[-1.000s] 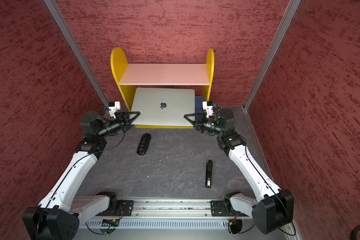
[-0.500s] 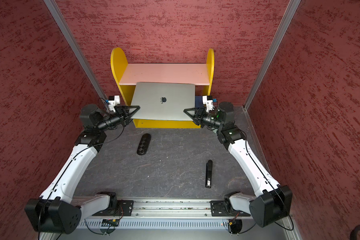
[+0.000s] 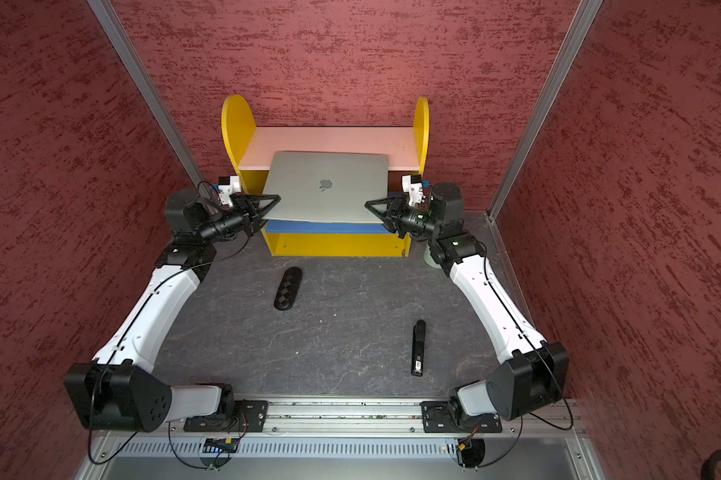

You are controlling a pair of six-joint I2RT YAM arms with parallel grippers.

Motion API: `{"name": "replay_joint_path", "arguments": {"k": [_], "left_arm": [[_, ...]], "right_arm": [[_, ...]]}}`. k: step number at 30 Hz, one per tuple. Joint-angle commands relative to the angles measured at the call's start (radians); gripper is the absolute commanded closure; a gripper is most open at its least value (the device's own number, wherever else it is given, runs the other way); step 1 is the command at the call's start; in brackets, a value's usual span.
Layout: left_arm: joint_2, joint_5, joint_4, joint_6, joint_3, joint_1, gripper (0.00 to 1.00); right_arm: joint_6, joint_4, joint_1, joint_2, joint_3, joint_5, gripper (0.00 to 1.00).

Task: Close the laptop lid and set it aside
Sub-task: Place the laptop on the shelf.

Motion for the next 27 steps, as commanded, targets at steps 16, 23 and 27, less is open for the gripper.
{"name": "replay_joint_path", "arguments": {"k": [16, 23, 27], "left_arm": [[0.152, 0.115, 0.063, 0.087, 0.236, -0.054, 0.94], [0.209, 0.107, 0.046, 0.086, 0.299, -0.055, 0.93], [0.241, 0.107, 0.043, 0.08, 0.33, -0.056, 0.93]], "right_arm": [[-0.134, -0.089, 0.02, 0.176, 0.207, -0.077, 0.78], [-0.123, -0.128, -0.001, 0.247, 0.299, -0.095, 0.77], [-0.114, -0.141, -0.012, 0.281, 0.341, -0.099, 0.75]]}}
